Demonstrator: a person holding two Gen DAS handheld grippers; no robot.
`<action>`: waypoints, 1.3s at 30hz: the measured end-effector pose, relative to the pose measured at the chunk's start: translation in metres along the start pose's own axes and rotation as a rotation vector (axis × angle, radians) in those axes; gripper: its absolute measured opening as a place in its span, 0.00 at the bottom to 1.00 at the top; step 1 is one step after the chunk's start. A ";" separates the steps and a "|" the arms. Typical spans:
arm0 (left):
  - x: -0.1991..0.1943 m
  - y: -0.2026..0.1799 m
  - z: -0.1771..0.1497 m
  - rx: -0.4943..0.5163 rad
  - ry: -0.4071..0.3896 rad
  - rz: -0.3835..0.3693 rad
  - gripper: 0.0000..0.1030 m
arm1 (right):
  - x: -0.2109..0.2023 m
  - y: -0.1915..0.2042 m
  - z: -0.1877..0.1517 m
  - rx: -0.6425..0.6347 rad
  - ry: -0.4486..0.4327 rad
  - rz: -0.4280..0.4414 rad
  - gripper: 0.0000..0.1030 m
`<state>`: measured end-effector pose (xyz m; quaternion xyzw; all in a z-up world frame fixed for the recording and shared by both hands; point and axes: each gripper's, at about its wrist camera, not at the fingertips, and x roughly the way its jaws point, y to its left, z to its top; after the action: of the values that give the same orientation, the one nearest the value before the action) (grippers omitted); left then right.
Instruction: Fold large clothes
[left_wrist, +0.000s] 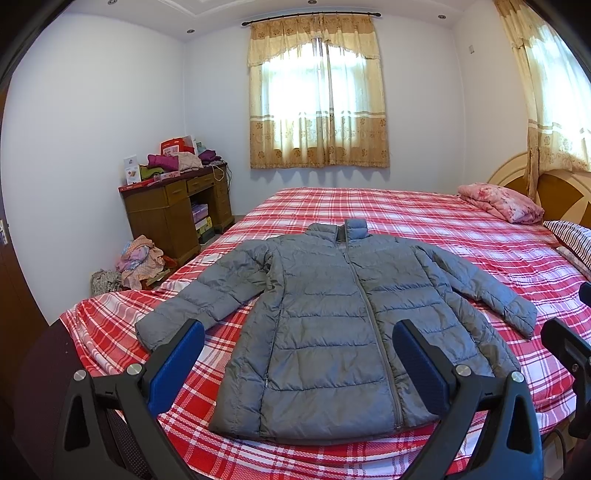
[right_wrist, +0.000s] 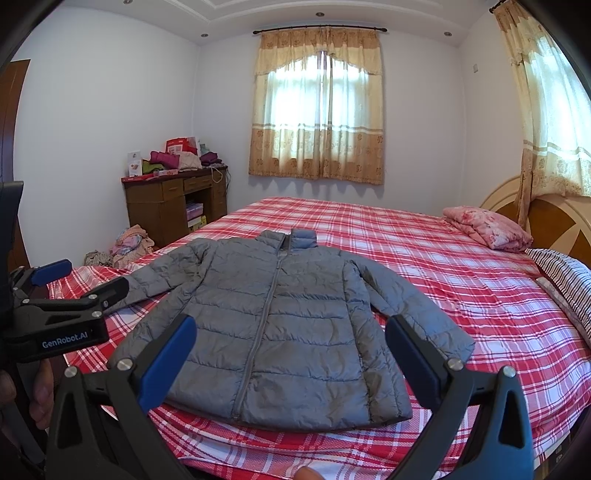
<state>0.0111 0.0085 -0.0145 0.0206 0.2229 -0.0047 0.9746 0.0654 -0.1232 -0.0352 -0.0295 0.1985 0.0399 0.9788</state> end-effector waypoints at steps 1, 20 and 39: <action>0.000 0.001 0.000 0.000 0.000 0.001 0.99 | 0.001 0.001 -0.001 0.000 0.001 -0.001 1.00; 0.002 0.002 0.000 -0.001 0.004 0.002 0.99 | 0.002 0.005 -0.004 -0.005 0.004 0.004 1.00; 0.062 -0.010 -0.019 0.072 0.103 0.011 0.99 | 0.051 -0.088 -0.018 0.156 0.071 -0.131 1.00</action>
<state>0.0583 -0.0003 -0.0588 0.0570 0.2722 -0.0063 0.9605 0.1133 -0.2091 -0.0676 0.0323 0.2330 -0.0408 0.9711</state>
